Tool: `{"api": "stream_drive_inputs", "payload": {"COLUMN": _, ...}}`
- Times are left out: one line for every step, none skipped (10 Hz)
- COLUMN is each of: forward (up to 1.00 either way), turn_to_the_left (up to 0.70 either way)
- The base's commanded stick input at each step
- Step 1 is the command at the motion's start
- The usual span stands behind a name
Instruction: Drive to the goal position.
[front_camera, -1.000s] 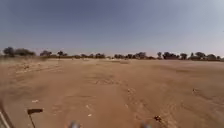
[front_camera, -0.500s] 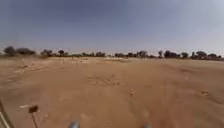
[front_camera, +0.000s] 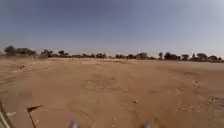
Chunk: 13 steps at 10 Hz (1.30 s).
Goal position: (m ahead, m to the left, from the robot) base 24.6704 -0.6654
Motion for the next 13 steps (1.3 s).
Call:
{"api": "stream_drive_inputs", "payload": {"forward": 0.5, "turn_to_the_left": 0.0}}
{"api": "stream_drive_inputs", "payload": {"forward": 0.5, "turn_to_the_left": 0.0}}
{"api": "stream_drive_inputs", "payload": {"forward": 0.5, "turn_to_the_left": 0.0}}
{"api": "stream_drive_inputs", "payload": {"forward": 0.5, "turn_to_the_left": 0.0}}
{"api": "stream_drive_inputs", "payload": {"forward": 0.5, "turn_to_the_left": 0.0}}
{"api": "stream_drive_inputs", "payload": {"forward": 0.5, "turn_to_the_left": 0.0}}
{"api": "stream_drive_inputs", "payload": {"forward": 0.5, "turn_to_the_left": 0.0}}
{"api": "stream_drive_inputs", "payload": {"forward": 0.5, "turn_to_the_left": 0.0}}
{"api": "stream_drive_inputs", "payload": {"forward": 0.5, "turn_to_the_left": 0.0}}
{"api": "stream_drive_inputs", "payload": {"forward": 0.5, "turn_to_the_left": 0.0}}
{"api": "stream_drive_inputs", "payload": {"forward": 0.5, "turn_to_the_left": 0.0}}
{"api": "stream_drive_inputs", "payload": {"forward": 0.5, "turn_to_the_left": 0.0}}
{"api": "stream_drive_inputs", "payload": {"forward": 0.5, "turn_to_the_left": 0.0}}
